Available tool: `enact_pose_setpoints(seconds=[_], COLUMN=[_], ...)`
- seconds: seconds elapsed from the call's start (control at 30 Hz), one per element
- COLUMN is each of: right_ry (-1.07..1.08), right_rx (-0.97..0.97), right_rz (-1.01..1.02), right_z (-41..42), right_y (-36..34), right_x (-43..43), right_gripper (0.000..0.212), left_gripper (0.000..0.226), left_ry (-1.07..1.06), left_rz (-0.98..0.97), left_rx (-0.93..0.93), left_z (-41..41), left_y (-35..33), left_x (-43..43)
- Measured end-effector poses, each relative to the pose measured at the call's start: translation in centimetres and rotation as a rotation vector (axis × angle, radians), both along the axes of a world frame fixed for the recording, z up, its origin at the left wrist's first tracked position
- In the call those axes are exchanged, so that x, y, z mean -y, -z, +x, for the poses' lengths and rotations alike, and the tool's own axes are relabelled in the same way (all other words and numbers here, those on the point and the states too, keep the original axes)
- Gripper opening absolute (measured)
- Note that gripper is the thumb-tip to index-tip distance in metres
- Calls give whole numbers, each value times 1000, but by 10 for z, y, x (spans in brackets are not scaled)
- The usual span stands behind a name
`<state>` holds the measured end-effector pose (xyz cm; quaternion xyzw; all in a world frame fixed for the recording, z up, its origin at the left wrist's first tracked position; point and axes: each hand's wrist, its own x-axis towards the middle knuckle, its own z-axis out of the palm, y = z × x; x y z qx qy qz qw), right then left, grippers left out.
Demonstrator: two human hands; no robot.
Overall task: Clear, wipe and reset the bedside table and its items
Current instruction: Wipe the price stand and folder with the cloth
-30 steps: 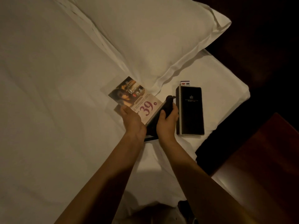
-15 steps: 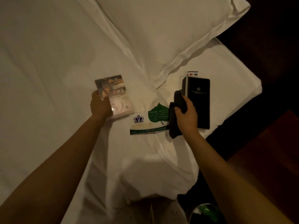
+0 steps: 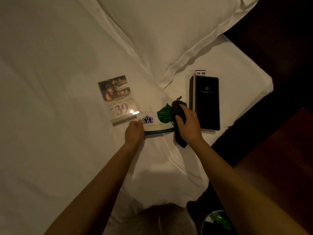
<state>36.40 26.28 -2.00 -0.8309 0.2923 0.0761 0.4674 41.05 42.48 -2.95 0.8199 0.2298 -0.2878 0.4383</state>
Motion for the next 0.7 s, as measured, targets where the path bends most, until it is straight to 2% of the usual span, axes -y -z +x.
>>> enact_pose_setpoints(seconds=[0.1,0.13,0.2,0.3,0.37,0.43,0.53,0.63,0.7], right_ry=[-86,-121,-202,-404,-444,-391,-264,-54,-11], right_rx=[-28,-19,39,203,291,360,325,255,257], right_rz=[-26,-35,-57,-151,-198,-288,-471,-461,-473], right_z=[1,1,0,-2,-1,4,16,23,23], right_y=[5,4,-2,-18,-29,-36,-29,-15,-12], right_x=[-21,-32,-53,-70,-66,-54,-21,5,5], right_gripper=[50,50,50,48,47,46,44,43,41], left_gripper=[33,34,32,27,25,27,30,26,27], left_ry=[-263,-297,-325,-240,-215,-283,-338,-320,-277], left_rz=[-470,-552,-564,-478,-534,-617,-678,-666,-652], left_rx=[-55,-72,-56,106,155,153,208,263,257], left_z=[-7,-9,-9,-7,-9,-11,-8,-4,-1], left_y=[-4,-6,-8,-12,-18,-25,-33,-35,-33], left_x=[14,17,20,11,8,10,19,27,31])
